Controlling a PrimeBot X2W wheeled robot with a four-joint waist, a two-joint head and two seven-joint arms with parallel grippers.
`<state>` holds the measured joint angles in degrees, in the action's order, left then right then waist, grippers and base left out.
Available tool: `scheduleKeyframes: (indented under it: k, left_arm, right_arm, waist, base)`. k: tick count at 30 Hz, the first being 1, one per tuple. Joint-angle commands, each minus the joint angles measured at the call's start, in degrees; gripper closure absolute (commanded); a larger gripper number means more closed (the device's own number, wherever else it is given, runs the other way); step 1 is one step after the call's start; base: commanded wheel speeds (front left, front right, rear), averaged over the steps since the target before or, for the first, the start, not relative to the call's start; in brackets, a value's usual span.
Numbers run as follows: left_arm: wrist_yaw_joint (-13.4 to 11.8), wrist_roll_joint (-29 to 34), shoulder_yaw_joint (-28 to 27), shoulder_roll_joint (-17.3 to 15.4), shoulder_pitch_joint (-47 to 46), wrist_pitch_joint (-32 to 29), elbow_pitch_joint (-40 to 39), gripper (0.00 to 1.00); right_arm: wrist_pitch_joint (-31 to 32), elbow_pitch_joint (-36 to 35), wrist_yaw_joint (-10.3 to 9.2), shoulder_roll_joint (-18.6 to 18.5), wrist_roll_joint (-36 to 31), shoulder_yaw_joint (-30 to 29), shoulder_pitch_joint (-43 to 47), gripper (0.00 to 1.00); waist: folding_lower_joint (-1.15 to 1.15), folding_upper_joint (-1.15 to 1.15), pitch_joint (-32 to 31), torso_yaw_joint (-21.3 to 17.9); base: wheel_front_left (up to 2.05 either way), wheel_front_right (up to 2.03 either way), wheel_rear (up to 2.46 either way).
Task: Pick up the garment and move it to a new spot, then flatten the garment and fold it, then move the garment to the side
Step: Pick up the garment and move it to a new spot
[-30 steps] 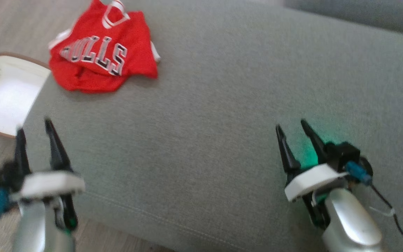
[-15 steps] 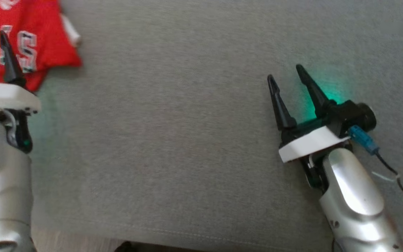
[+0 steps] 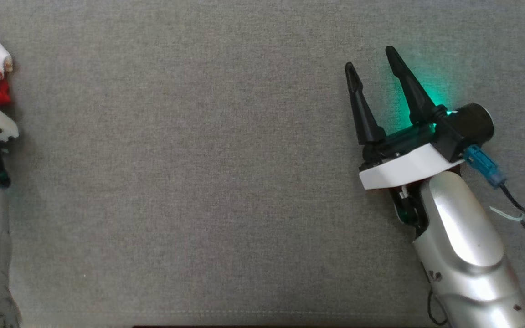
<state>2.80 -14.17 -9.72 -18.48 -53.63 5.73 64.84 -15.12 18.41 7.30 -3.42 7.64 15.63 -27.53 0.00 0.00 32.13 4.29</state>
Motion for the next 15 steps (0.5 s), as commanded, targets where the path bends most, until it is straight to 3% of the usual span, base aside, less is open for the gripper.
scheduleKeyframes:
  k: [1, 7, 15]
  left_arm:
    - [0.63, 0.26, -0.31, -2.46, 1.1, 0.54, 0.62, 1.0]
    - [2.93, 2.92, 3.86, -2.94, -2.3, 7.15, -3.51, 1.0]
    - [4.52, 4.85, 11.35, -0.47, -5.83, 8.93, -13.51, 1.0]
  right_arm:
    - [0.12, 0.97, 0.19, 0.09, 0.5, 0.07, 2.07, 0.0]
    - [0.12, 1.87, 0.19, 0.29, 1.42, -0.69, 2.51, 0.0]
    - [0.12, 2.95, 0.19, 0.51, 4.86, 0.24, 4.58, 0.0]
  waist:
    - [0.0, 0.0, -0.5, 0.08]
    - [0.0, 0.0, -4.02, 0.13]
    - [0.0, 0.0, -9.83, -2.8]
  base:
    - [0.0, 0.0, 0.0]
    - [0.0, 0.0, 0.0]
    - [0.0, 0.0, 0.0]
